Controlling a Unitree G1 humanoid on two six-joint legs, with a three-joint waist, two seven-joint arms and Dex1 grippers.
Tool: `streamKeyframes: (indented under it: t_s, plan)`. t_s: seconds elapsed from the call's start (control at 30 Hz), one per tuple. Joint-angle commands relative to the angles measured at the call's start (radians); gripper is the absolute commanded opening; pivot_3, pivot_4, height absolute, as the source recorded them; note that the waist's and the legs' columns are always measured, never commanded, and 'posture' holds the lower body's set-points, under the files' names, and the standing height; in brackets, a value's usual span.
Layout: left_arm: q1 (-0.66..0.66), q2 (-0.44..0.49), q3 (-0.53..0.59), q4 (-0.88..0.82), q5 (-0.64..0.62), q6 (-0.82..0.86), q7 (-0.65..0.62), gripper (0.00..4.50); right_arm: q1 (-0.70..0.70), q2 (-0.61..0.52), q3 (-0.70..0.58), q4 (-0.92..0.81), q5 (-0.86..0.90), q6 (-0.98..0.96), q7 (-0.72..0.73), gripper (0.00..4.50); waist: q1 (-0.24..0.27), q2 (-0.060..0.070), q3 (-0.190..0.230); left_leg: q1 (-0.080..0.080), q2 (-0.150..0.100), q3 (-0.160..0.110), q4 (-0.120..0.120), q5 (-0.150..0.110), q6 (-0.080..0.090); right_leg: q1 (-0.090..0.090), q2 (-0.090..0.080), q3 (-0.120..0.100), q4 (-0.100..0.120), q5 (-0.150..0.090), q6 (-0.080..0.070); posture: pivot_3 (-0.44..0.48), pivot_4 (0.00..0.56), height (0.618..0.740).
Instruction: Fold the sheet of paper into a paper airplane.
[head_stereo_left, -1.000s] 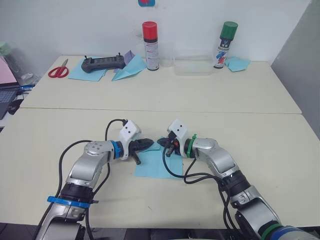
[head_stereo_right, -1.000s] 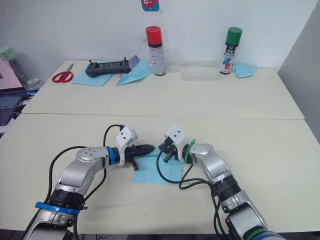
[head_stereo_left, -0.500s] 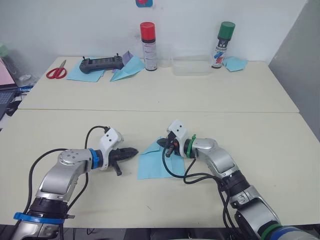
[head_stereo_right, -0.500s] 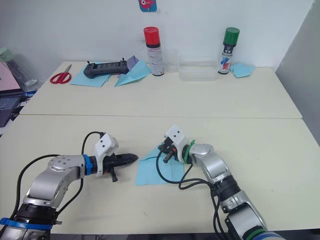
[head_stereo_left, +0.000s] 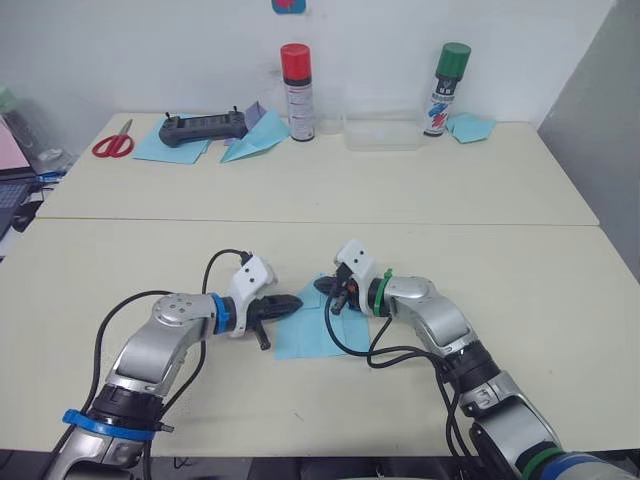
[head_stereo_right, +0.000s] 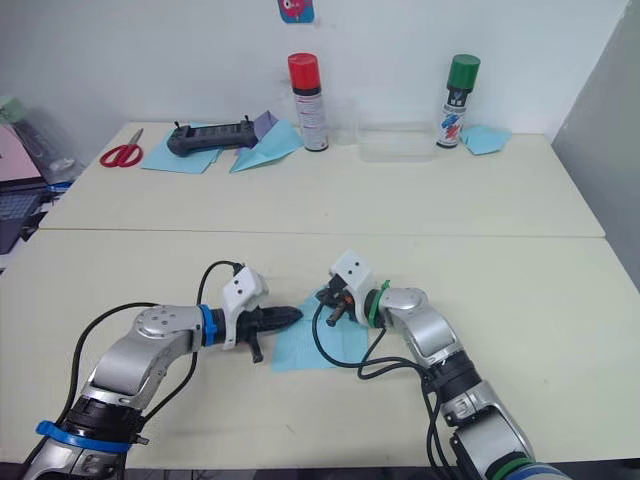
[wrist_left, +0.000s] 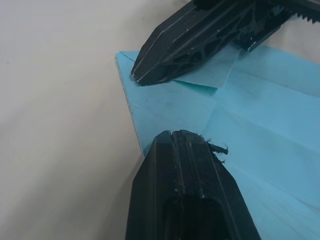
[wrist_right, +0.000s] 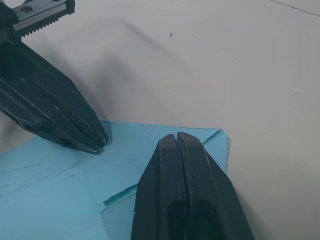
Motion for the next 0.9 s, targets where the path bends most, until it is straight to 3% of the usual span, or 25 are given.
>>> streamKeyframes:
  t_s: [0.03,0.3,0.43,0.7,0.9]
  plan:
    - [0.004,-0.013,-0.035,0.032,0.031,-0.023,-0.007,0.02,0.011,0.010,-0.011,0.001,0.017,0.000,0.009,0.00,0.000,0.000,0.000,0.000,0.000,0.000,0.000,0.000,0.000,0.000,0.000,0.000,0.000,0.000,0.000,0.000,0.150,0.740]
    - [0.003,-0.014,-0.035,0.047,0.040,-0.036,-0.019,0.02,0.015,0.074,-0.030,-0.033,0.073,0.009,0.015,0.00,0.002,0.000,0.000,0.000,0.000,0.000,0.000,0.000,0.000,0.000,0.000,0.000,0.000,0.000,0.000,0.000,0.150,0.740]
    - [-0.021,-0.024,-0.027,0.067,0.040,-0.031,-0.010,0.02,0.018,0.051,0.038,0.041,-0.031,0.009,-0.039,0.00,0.004,0.000,0.000,0.000,0.000,0.000,0.000,0.000,0.000,0.000,0.000,0.000,0.000,0.000,0.000,0.000,0.150,0.740]
    - [-0.020,-0.023,-0.025,0.070,0.045,-0.034,-0.011,0.02,0.014,0.004,-0.051,0.077,-0.052,0.008,-0.156,0.00,0.005,0.000,0.000,0.002,0.000,0.000,0.001,0.000,0.000,0.003,0.000,0.000,0.000,0.000,0.000,0.000,0.150,0.740]
    - [-0.032,-0.030,-0.031,0.084,0.049,-0.041,-0.012,0.02,0.026,-0.043,-0.072,0.069,-0.040,-0.006,-0.167,0.00,0.011,0.000,0.000,0.002,-0.001,0.000,0.001,0.000,0.000,0.003,0.000,0.000,0.000,0.000,0.000,0.000,0.150,0.740]
